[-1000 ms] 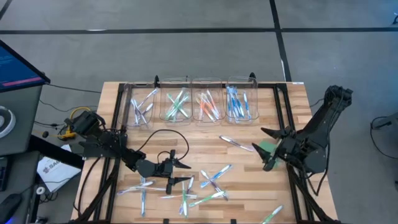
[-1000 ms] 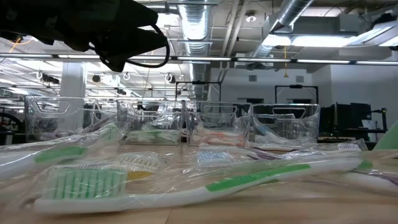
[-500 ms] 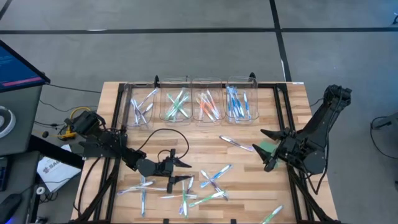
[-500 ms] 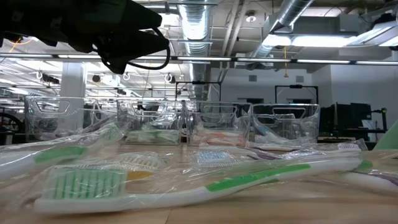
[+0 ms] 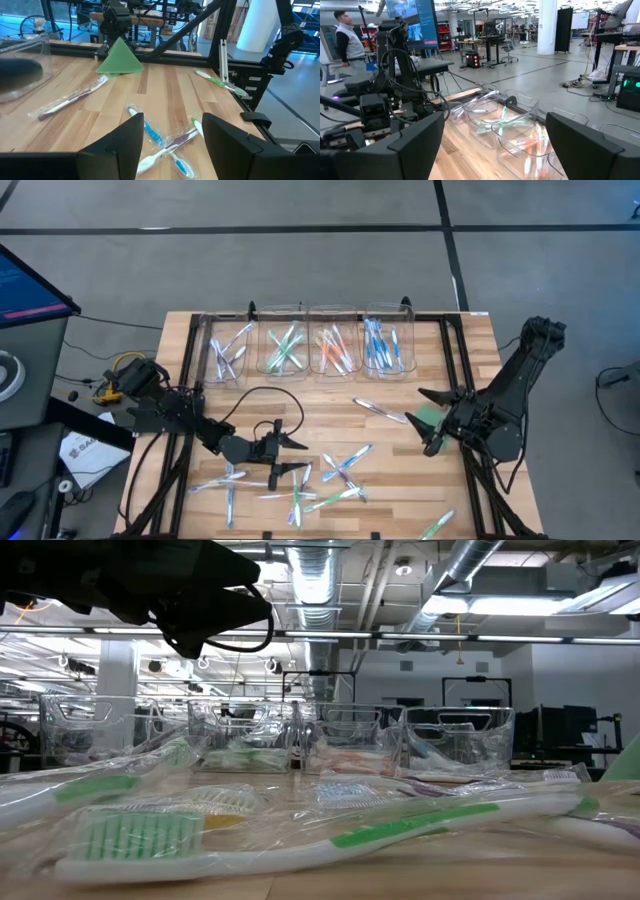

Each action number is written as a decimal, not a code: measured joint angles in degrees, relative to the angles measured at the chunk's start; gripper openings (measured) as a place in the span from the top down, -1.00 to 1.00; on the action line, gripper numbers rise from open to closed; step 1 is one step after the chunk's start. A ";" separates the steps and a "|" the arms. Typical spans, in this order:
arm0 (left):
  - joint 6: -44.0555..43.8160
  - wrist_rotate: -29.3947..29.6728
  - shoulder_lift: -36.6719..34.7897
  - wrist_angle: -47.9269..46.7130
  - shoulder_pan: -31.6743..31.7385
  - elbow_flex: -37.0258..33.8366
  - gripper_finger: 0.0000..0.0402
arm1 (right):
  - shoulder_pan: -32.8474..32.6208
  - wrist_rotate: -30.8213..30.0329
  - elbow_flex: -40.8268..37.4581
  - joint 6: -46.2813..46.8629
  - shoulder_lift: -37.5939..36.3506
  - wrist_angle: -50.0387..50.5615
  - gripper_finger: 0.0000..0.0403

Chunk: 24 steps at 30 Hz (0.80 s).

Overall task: Pick & Place Toothbrushes
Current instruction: Put the orange toothbrush into the middle right transparent bin

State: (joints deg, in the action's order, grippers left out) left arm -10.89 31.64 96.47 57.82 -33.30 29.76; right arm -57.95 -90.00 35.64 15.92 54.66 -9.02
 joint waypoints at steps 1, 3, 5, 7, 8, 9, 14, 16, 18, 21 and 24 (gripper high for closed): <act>-0.06 0.02 0.00 0.00 -0.06 0.00 0.03 | 0.00 0.00 0.00 0.00 -0.37 0.00 -0.70; -0.07 -0.01 0.00 -0.09 -0.15 0.00 0.03 | 0.00 0.00 0.00 -0.13 -0.83 0.04 -0.70; -0.09 -0.02 0.00 -0.43 -0.15 0.00 0.03 | 0.00 0.00 0.00 -1.36 -1.04 0.08 -0.70; -0.09 -0.02 0.00 -0.44 -0.15 0.00 0.03 | -0.02 0.01 0.00 -2.23 -1.03 0.63 -0.70; -0.13 -0.02 0.00 -0.46 -0.15 0.00 0.03 | -0.02 0.02 0.00 -2.26 -1.03 1.04 -0.70; -0.37 -0.02 0.00 -0.46 -0.15 0.00 0.03 | -0.02 0.02 0.00 -2.38 -1.03 1.36 -0.70; -1.14 -0.02 0.00 -0.47 -0.15 0.00 0.03 | -0.02 0.04 0.00 -2.38 -0.99 1.38 -0.70; -1.14 -0.02 0.00 -0.54 -0.08 0.00 0.03 | -0.12 0.07 0.00 -2.38 -0.97 1.49 -0.70; -1.14 -0.67 0.00 -0.91 -0.04 0.00 0.03 | -0.20 0.13 0.02 -2.38 -0.47 1.50 -0.70; -1.10 -5.48 0.00 -2.60 -0.12 0.00 0.03 | -0.20 0.17 0.02 -2.38 0.43 1.57 -0.70; -0.99 -10.71 -0.04 -5.38 -0.78 0.00 0.03 | -0.15 0.15 0.02 -2.38 0.87 1.58 -0.70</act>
State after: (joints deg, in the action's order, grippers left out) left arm -11.88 20.93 96.43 52.44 -34.08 29.76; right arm -58.10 -89.84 35.66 13.54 55.53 -7.44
